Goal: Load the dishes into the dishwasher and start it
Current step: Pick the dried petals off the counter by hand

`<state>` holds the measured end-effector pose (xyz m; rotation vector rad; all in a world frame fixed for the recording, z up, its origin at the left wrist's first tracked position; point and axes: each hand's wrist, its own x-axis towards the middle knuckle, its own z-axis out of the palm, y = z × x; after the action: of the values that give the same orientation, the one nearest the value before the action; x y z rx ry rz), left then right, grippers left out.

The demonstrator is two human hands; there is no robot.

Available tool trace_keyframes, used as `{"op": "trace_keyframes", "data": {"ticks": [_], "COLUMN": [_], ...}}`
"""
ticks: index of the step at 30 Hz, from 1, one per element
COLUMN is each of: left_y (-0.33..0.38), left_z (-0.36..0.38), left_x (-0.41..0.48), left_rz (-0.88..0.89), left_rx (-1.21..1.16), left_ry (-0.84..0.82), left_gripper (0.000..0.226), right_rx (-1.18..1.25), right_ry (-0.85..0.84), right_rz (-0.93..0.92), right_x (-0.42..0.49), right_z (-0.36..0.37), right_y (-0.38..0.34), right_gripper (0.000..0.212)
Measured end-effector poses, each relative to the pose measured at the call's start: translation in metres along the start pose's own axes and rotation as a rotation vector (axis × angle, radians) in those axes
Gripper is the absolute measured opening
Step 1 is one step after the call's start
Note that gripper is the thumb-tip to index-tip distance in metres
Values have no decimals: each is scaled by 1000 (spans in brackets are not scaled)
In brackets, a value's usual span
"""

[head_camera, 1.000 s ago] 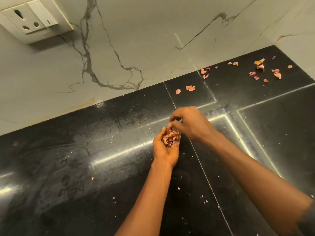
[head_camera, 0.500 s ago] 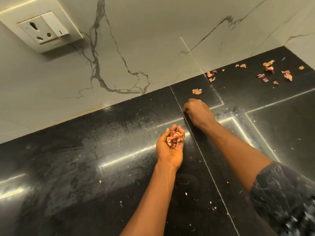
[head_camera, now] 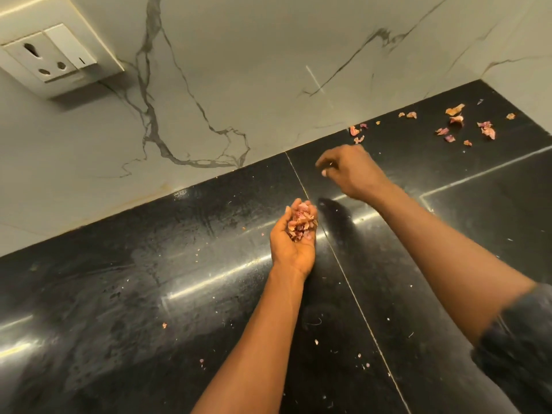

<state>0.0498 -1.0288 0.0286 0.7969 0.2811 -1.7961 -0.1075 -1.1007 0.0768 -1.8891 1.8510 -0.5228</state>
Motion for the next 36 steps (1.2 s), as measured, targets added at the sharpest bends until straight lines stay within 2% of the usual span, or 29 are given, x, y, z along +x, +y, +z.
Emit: {"op": "trace_keyframes", "data": {"ticks": [2, 4, 9, 13, 16, 20, 22, 27, 29, 31, 33, 36], "left_y": [3, 4, 4, -8, -21, -38, -45, -52, -50, -46, -40, -31], "left_z": [5, 8, 3, -6, -8, -5, 1, 14, 19, 25, 33, 41], "left_x": [1, -2, -8, -7, 0, 9, 14, 22, 26, 32, 40, 48], "left_rz": [0, 12, 24, -1, -31, -65, -82, -89, -80, -63, -55, -57], "left_rx": [-16, -10, 57, 84, 90, 164, 147, 36, 34, 42, 55, 107], "left_ry": [-24, -33, -24, -5, -6, -20, -32, -13, -10, 4, -2, -45], "left_gripper": [25, 25, 26, 27, 27, 24, 25, 26, 26, 27, 26, 25], "right_rx": [-124, -242, -350, -109, 33, -35, 0, 383, 473, 515, 425, 140], "right_ry": [13, -59, 52, 130, 143, -39, -37, 141, 83, 25, 31, 10], "right_rz": [69, 66, 16, 84, -38, -134, -113, 115, 159, 130, 55, -94], "right_x": [25, 34, 4, -30, -62, -91, -88, -30, -8, 6, 5, -15], "right_z": [9, 24, 46, 35, 16, 6, -1, -33, -43, -47, -47, -34], "right_y": [20, 32, 36, 25, 5, -12, -5, 44, 58, 57, 41, 12], "right_gripper": [36, 41, 25, 19, 18, 20, 17, 7, 5, 7, 13, 24]}}
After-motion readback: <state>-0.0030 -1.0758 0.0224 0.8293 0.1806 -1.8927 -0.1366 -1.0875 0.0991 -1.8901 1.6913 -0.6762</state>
